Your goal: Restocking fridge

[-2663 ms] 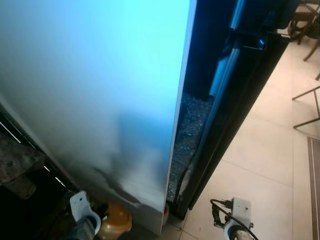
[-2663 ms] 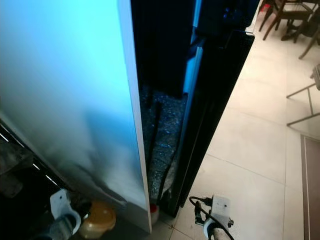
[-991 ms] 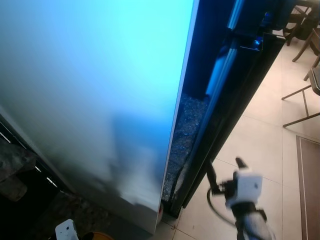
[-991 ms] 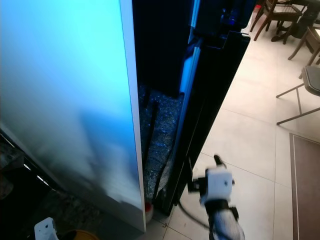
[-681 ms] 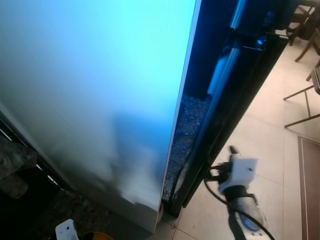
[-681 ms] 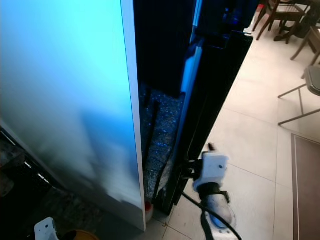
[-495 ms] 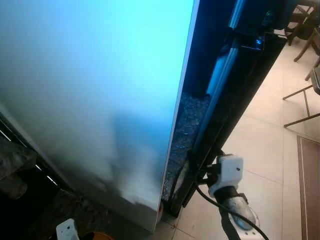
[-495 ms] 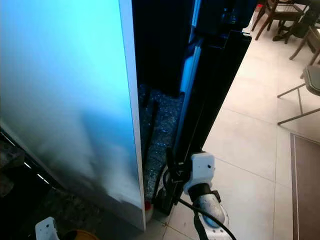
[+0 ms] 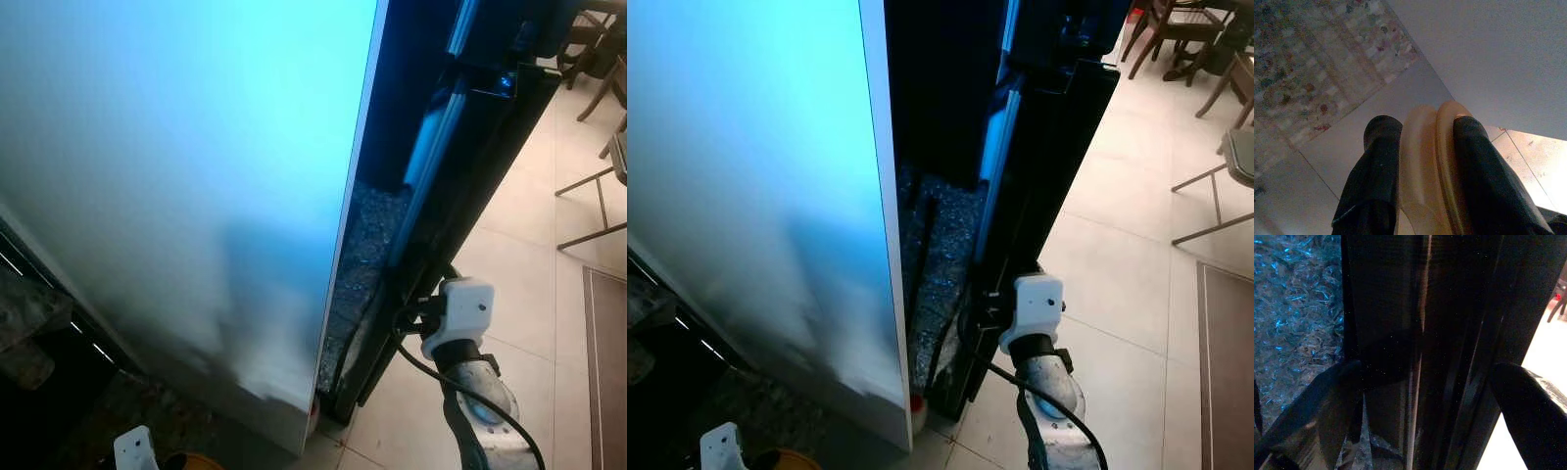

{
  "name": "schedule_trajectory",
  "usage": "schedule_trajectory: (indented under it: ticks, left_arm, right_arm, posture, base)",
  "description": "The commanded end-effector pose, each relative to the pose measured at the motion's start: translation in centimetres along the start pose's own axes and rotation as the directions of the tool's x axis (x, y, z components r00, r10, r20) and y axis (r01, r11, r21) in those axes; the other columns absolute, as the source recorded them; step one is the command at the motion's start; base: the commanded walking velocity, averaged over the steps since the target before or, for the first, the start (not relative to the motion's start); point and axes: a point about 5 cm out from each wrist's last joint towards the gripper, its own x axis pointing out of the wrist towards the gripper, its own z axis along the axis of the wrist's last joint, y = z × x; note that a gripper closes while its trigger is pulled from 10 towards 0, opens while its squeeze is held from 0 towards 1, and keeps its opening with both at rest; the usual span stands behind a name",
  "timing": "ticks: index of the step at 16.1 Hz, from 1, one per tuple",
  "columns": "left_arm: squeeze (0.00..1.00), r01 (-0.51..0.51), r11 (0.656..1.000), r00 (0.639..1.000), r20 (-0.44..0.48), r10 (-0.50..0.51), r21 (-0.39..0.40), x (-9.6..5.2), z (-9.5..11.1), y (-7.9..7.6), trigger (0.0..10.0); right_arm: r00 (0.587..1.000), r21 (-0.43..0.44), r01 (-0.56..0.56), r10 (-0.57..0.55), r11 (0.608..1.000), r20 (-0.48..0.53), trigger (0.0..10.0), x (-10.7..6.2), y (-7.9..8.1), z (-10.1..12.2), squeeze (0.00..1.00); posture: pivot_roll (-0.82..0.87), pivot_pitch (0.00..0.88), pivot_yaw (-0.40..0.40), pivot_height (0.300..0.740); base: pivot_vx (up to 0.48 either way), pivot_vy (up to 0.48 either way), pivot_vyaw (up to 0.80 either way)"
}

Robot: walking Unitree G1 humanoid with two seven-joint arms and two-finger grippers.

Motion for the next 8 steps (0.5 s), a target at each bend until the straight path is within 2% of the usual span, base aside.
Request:
schedule_trajectory:
  ticks: [1, 3, 5, 8]
  left_arm:
    - [0.0, -0.002, 1.0, 0.999, -0.042, 0.002, 0.001, -0.2, -1.0, 0.1, 10.0]
    - [0.0, -0.003, 1.0, 0.999, -0.044, 0.003, 0.003, -0.2, -1.0, 0.2, 10.0]
    - [0.0, 0.002, 1.0, 0.999, -0.047, -0.002, 0.006, -0.2, -1.0, 0.1, 10.0]
    - [0.0, 0.005, 1.0, 0.999, -0.051, -0.004, 0.01, -0.2, -1.0, 0.1, 10.0]
  right_arm:
    - [1.0, -0.001, -0.009, 0.009, 1.0, -0.01, 10.0, 0.2, 0.1, -0.1, 0.0]
    - [1.0, -0.009, 0.013, -0.013, 1.0, 0.0, 10.0, 0.4, -0.1, 0.1, 0.0]
    - [0.996, -0.03, 0.089, -0.089, 0.996, 0.013, 10.0, 0.0, -1.2, 0.2, 0.0]
    - [0.97, -0.055, 0.241, -0.241, 0.969, -0.005, 10.0, -1.4, -3.7, -0.3, 0.0]
  posture:
    - [0.03, 0.041, 0.004, 0.74]
    - [0.03, 0.041, 0.004, 0.74]
    - [0.03, 0.04, 0.001, 0.74]
    - [0.03, 0.049, 0.004, 0.74]
  base:
    - [0.0, 0.0, 0.0]
    - [0.0, 0.0, 0.0]
    - [0.0, 0.0, 0.0]
    - [0.0, 0.0, 0.0]
